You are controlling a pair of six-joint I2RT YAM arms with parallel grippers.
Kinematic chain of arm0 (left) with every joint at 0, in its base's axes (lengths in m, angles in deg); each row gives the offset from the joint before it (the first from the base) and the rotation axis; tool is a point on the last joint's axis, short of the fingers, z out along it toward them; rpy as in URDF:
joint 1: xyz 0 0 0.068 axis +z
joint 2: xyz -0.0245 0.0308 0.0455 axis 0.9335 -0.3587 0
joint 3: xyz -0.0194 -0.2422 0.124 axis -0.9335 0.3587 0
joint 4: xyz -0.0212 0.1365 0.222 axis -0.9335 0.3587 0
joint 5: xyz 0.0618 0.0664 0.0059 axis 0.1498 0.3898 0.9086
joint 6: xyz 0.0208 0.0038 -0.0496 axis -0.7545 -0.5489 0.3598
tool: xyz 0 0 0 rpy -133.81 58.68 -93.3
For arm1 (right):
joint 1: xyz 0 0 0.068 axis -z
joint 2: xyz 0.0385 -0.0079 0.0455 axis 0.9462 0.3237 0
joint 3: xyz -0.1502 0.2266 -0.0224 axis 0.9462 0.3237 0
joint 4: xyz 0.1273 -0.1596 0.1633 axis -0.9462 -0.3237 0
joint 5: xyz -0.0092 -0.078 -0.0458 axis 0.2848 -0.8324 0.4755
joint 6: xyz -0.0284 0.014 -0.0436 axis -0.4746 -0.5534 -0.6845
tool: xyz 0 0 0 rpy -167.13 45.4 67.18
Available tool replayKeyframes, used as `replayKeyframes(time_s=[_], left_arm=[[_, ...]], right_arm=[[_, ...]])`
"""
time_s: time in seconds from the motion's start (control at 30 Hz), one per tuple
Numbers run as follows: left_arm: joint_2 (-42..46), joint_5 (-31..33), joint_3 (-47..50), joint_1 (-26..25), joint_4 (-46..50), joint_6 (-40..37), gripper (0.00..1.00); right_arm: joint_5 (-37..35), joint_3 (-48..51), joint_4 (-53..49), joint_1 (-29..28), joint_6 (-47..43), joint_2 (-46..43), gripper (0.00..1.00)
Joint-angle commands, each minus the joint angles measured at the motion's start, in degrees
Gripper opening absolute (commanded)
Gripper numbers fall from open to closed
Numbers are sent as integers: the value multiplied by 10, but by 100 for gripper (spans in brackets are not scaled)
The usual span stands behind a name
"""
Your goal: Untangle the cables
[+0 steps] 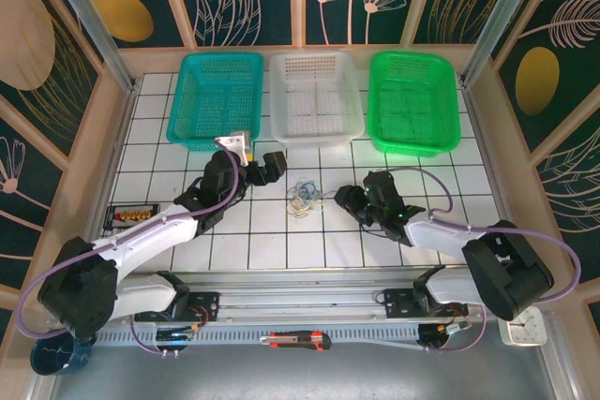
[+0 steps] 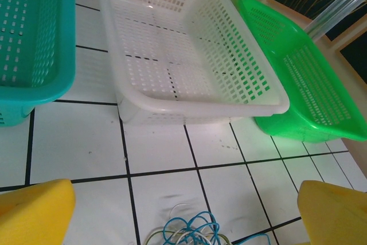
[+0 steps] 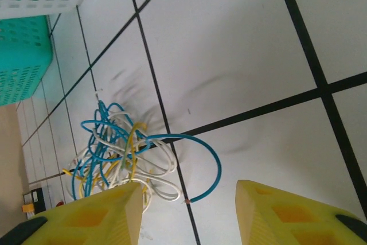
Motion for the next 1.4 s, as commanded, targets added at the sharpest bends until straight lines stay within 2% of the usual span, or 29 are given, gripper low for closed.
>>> replayKeyframes(time_s=[0.0,0.4,0.47,0.57,0.73,0.97,1.17,1.37], left_arm=[[-5,-7,-18,-2,-18,10,99],[-3,-6,-10,-2,-19,14,99],[-3,-6,-8,-2,-18,13,99],[-1,-5,-5,-2,-19,11,99],[2,-17,9,-3,-39,-7,99],[-9,-93,20,-2,-85,-79,99],[-27,-139,46,-2,-151,-113,99],[-44,-141,78,-3,-205,-145,99]], right_arm=[[-2,-2,24,4,5,12,46],[8,-26,56,4,-4,61,36],[8,-33,56,6,-8,66,28],[6,-46,43,7,-28,60,1],[-7,-93,-23,3,-87,27,0],[-11,-191,-119,-14,-178,-19,0],[-5,-272,-161,-40,-224,-11,0],[-3,-311,-175,-57,-238,1,0]])
